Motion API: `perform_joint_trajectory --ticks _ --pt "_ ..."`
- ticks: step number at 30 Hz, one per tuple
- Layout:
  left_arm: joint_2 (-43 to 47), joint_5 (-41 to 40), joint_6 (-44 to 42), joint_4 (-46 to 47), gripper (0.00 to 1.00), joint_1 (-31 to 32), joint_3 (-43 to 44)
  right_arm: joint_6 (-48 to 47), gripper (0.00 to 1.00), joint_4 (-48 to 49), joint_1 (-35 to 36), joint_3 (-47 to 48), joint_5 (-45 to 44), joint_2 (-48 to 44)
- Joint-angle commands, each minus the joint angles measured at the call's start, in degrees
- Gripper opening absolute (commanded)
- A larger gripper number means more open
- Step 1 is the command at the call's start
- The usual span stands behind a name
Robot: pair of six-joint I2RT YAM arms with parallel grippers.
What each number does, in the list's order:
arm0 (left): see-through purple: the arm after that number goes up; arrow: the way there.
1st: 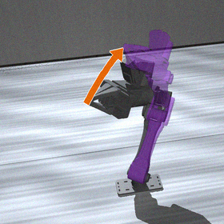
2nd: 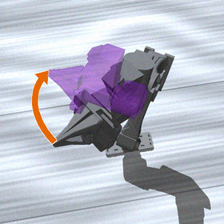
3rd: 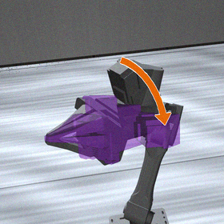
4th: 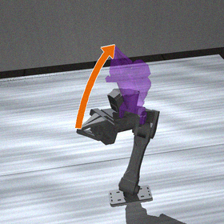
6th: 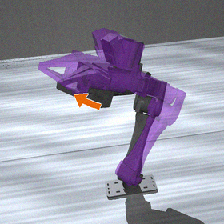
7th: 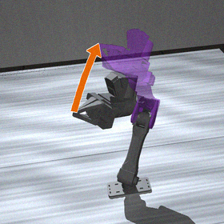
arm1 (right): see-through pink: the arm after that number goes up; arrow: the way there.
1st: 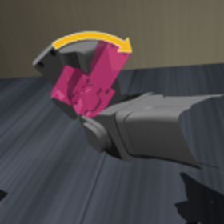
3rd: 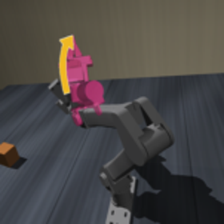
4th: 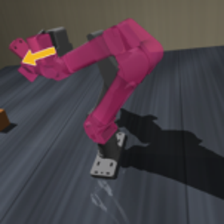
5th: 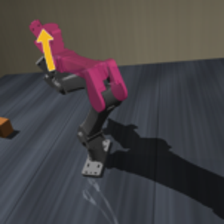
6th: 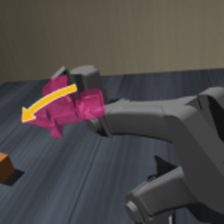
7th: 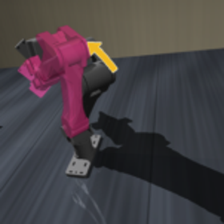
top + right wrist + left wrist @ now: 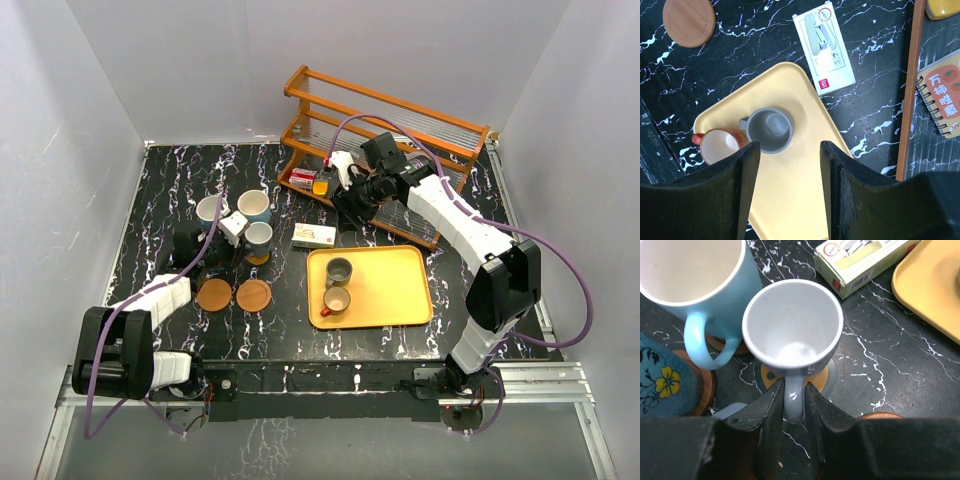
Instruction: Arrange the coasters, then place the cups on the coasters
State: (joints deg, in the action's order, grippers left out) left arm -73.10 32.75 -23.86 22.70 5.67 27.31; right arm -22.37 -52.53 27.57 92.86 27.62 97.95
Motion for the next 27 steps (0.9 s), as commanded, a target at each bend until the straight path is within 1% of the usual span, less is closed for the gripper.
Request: perform_joint_trajectory --ticks 1,12,21,27 --pt "1.1 -0.1 -2.0 -3.2 0.23 -0.4 -0.2 -0.6 0.5 0.6 -0.4 1.3 0.9 -1.4" --pt "2.9 -1.4 -3.3 -5.6 0.24 -0.4 0.2 -0.9 0.5 0.3 -0.4 0.6 0.4 -1.5" --pt "4.5 -2.2 -4.9 -8.3 0.15 -0.4 1.3 -1.1 0.5 0.2 -0.4 0.1 0.2 -1.9" --pt "5.5 -2.6 -5.1 -9.3 0.15 -0.4 1.3 -1.2 0.5 0.2 -0.4 0.0 0.2 -1.9"
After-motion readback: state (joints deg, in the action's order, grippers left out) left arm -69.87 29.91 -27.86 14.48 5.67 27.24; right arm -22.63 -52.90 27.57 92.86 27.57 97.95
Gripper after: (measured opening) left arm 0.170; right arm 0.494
